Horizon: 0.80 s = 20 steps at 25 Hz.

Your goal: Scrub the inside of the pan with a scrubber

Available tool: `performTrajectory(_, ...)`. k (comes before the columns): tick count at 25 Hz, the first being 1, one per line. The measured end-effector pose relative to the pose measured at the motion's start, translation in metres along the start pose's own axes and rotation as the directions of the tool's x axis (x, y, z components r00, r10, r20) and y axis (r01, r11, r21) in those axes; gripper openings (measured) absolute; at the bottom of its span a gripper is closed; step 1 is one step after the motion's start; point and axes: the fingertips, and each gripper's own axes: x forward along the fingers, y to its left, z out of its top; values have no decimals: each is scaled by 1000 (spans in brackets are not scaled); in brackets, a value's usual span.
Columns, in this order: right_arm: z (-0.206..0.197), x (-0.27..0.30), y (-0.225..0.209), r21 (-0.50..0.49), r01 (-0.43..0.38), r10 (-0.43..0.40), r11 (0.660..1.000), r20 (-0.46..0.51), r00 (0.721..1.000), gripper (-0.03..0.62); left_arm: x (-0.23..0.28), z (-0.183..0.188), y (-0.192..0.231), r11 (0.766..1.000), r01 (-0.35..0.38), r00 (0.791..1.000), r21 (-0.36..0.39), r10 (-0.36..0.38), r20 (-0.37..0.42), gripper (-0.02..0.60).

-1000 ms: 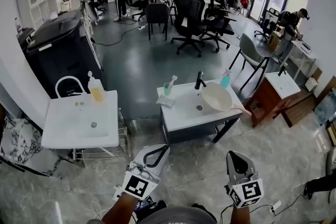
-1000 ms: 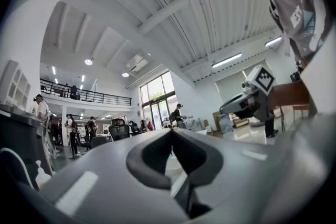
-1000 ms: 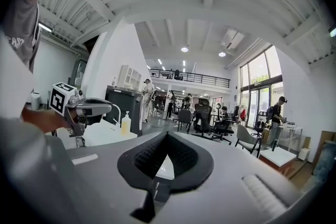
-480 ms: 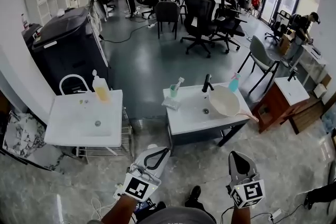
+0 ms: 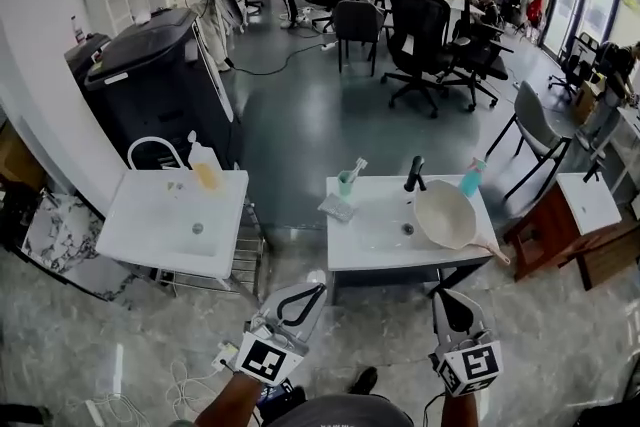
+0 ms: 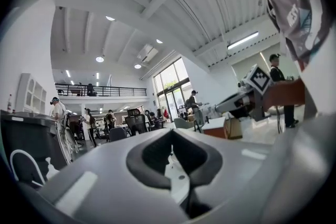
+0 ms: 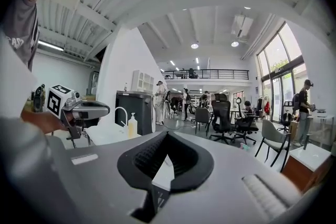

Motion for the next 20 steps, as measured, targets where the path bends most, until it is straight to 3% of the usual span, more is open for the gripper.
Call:
performTrajectory(7,-5,27,-53,9,-102,102,995,17,995,2,46,0,-14,996,-88,995,-6,88,-49,3)
performTrajectory(20,-30,38,-124,60,-191,189,980,37,981,2,100,8,-43,987,-154,982,53,159,-106,3)
